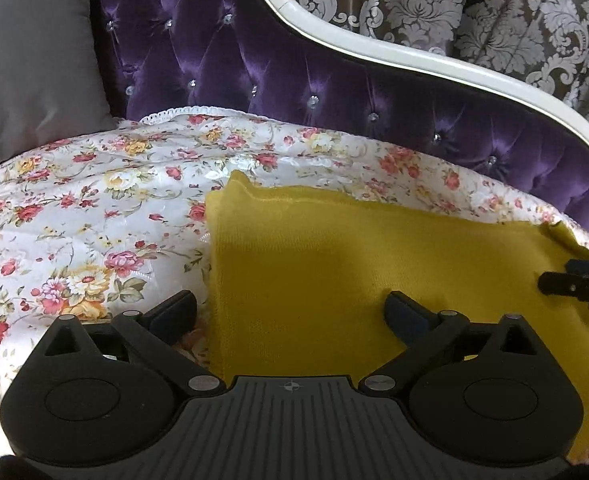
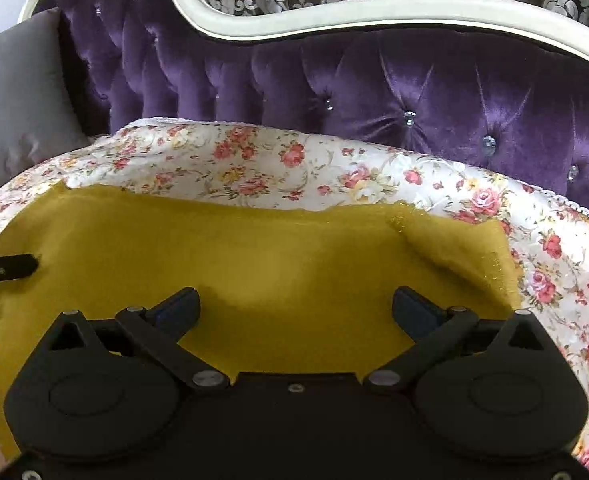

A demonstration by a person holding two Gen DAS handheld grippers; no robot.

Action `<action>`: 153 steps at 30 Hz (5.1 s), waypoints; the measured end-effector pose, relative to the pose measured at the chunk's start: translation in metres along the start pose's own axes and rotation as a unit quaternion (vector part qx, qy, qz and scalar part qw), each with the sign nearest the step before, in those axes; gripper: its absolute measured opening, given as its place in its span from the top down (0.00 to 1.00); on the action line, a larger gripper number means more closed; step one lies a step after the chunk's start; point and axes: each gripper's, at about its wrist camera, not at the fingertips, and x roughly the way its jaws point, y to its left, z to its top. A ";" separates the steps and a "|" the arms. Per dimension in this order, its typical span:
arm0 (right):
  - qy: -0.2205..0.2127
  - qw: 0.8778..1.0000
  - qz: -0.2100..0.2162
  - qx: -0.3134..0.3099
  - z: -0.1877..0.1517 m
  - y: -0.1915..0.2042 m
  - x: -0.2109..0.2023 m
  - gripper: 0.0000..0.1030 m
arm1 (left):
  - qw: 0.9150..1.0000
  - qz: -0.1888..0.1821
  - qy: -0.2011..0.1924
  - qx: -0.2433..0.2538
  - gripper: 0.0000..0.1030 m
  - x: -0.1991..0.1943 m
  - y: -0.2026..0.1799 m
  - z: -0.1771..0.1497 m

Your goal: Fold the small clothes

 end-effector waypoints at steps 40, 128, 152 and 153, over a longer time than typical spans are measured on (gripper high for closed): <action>0.015 0.997 -0.073 -0.036 -0.041 -0.008 -0.062 0.01 | 1.000 -0.003 -0.008 -0.008 0.00 0.000 0.002 -0.002; -0.048 0.941 0.224 0.248 -0.053 -0.131 -0.078 0.44 | 0.995 -0.001 0.016 0.098 0.01 -0.061 -0.117 -0.065; -0.018 0.927 0.265 0.266 -0.030 -0.106 -0.029 0.02 | 0.992 -0.023 0.053 0.112 0.20 -0.059 -0.125 -0.036; -0.015 0.929 0.262 0.259 -0.029 -0.104 -0.029 0.02 | 0.991 -0.023 0.047 0.120 0.20 -0.060 -0.128 -0.031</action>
